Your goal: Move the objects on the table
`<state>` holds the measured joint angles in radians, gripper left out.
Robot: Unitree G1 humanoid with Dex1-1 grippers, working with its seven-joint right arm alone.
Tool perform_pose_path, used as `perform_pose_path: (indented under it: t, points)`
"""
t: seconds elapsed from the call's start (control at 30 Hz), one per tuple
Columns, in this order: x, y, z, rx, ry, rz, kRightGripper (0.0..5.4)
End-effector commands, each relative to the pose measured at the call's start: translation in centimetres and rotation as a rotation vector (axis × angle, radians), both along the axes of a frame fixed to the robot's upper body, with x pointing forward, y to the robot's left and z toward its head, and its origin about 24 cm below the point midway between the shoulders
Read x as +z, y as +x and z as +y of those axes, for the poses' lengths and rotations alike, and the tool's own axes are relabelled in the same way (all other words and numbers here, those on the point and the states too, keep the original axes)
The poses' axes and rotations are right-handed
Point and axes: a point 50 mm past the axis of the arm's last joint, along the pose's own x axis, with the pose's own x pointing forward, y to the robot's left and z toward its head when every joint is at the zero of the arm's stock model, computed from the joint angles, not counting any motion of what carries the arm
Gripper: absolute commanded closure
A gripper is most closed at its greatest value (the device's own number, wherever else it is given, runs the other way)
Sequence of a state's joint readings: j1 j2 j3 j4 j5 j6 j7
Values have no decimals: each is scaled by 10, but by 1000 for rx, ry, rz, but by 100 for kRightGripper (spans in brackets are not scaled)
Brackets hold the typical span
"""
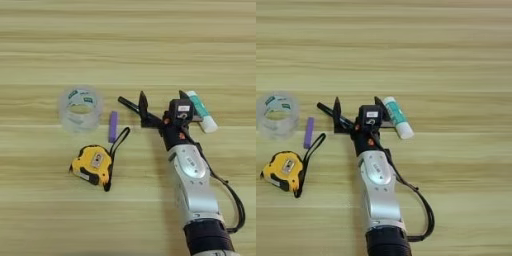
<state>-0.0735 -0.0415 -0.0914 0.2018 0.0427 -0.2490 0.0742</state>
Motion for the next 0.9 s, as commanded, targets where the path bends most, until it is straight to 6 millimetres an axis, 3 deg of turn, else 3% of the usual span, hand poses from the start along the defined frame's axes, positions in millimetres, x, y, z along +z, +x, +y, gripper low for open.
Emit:
perform_pose_path:
  t: [0.03,0.3,0.6,0.7,0.9]
  points:
    - [26,12,1,16,-7,-117,7]
    - [28,11,0,9,-14,-126,7]
    - [41,16,-45,-175,-140,-162,7]
    - [41,17,-62,-244,-166,-147,7]
    - [31,18,-77,-306,-172,-85,7]
